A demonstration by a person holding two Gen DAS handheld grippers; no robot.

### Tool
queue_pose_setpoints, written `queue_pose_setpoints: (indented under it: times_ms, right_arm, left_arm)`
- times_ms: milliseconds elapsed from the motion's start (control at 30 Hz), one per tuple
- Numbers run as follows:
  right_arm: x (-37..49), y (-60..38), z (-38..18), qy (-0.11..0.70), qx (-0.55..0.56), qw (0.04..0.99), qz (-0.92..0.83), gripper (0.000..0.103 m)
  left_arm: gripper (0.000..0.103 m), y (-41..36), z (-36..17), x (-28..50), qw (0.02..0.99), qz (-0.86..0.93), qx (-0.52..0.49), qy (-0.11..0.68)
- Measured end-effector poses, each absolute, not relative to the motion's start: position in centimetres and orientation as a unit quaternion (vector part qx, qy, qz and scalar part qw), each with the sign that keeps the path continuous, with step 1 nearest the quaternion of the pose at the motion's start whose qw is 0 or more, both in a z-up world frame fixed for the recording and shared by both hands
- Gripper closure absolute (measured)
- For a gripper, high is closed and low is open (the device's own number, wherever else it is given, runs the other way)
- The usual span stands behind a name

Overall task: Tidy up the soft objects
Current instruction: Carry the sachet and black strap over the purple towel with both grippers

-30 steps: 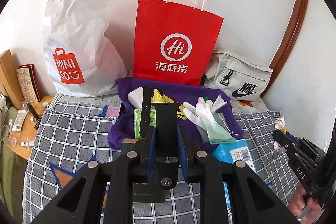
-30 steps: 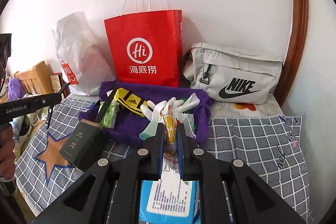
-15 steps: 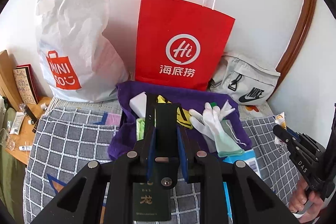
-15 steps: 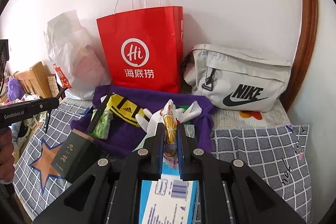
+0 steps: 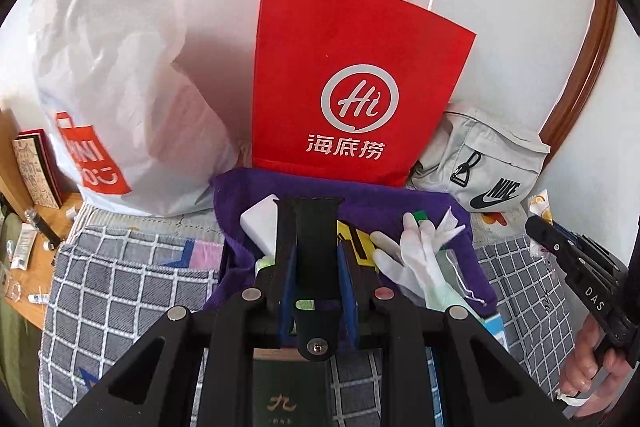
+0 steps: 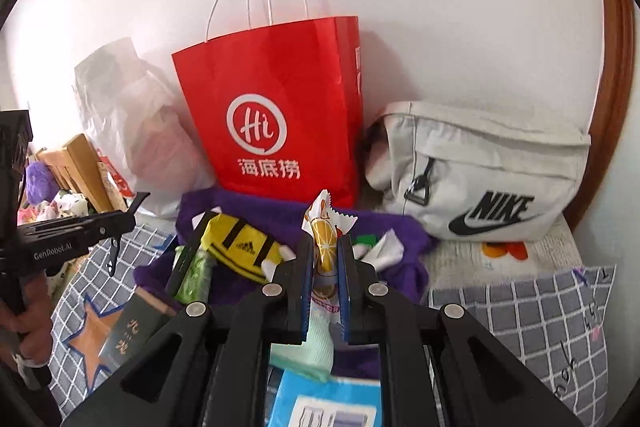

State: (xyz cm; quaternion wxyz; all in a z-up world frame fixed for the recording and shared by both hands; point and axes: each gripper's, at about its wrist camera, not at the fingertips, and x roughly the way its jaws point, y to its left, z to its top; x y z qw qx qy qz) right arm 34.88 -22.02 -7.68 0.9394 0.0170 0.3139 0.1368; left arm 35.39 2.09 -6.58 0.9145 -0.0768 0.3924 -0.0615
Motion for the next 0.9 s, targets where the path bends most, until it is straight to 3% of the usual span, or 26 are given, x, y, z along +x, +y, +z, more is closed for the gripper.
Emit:
queue_pose_setpoints:
  times_ms: [900]
  right_arm:
    - [40.9,-22.0,-15.7,0.425,0.015,0.889,0.17,0.091]
  left_arm:
    - [0.083,1.7,-12.1,40.9,0.891,-0.094,-0.092,0.436]
